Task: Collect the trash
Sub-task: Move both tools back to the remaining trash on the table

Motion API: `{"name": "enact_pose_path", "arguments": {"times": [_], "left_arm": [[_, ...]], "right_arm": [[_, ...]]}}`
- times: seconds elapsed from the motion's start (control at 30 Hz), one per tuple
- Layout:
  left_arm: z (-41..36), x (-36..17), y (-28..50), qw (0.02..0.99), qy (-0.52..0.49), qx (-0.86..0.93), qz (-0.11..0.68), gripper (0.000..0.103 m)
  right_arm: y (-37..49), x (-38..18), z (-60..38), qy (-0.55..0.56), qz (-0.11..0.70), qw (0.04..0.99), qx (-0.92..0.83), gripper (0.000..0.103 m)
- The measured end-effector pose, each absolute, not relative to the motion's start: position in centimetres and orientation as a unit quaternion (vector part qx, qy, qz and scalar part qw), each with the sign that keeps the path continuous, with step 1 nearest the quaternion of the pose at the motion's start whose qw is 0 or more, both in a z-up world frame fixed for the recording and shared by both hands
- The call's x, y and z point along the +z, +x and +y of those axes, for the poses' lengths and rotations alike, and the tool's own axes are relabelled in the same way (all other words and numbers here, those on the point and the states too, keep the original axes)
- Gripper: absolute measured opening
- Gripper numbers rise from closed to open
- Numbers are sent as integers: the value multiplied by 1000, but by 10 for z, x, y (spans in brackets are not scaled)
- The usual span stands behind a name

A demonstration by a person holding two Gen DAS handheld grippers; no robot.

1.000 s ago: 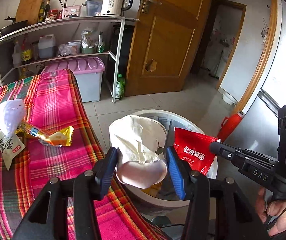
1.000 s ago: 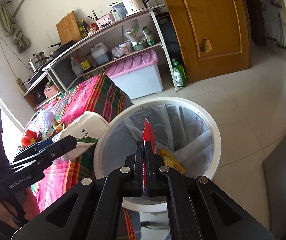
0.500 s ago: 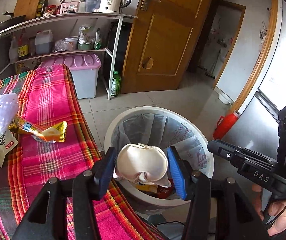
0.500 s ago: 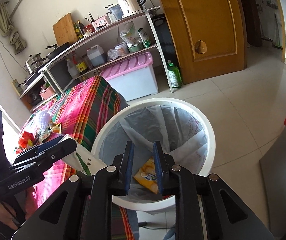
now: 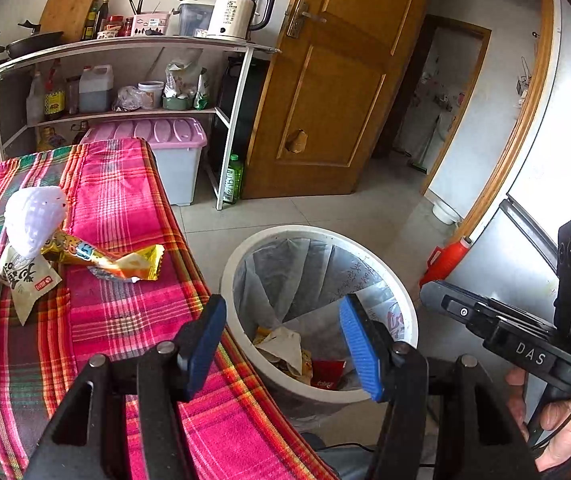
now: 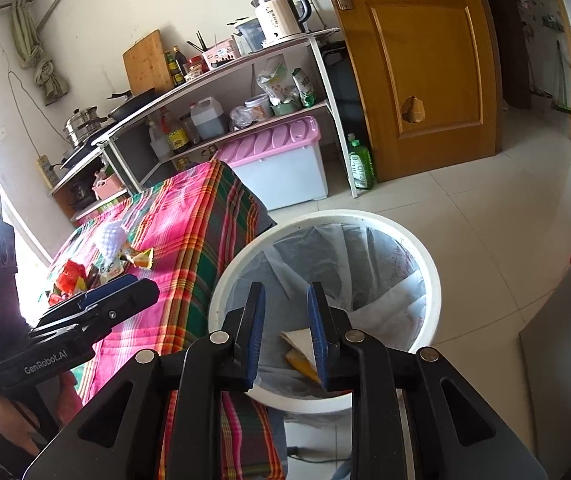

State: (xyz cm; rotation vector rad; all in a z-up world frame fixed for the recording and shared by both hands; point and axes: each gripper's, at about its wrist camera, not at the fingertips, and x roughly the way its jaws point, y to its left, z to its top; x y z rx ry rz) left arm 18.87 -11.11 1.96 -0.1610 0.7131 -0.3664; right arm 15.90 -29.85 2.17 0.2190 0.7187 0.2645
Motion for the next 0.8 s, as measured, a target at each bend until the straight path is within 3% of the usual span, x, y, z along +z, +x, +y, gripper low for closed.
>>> {"name": "enact_pose_path", "arguments": {"times": [0.43,0.8], "left_arm": [[-49,33,147,937,-89,-112,320,61],[2,37,115,946,-93,-57,306,61]], "right_arm": [[146,30,-246,88,342,918,183,23],[135,32,-197,59,349,904,240,33]]}}
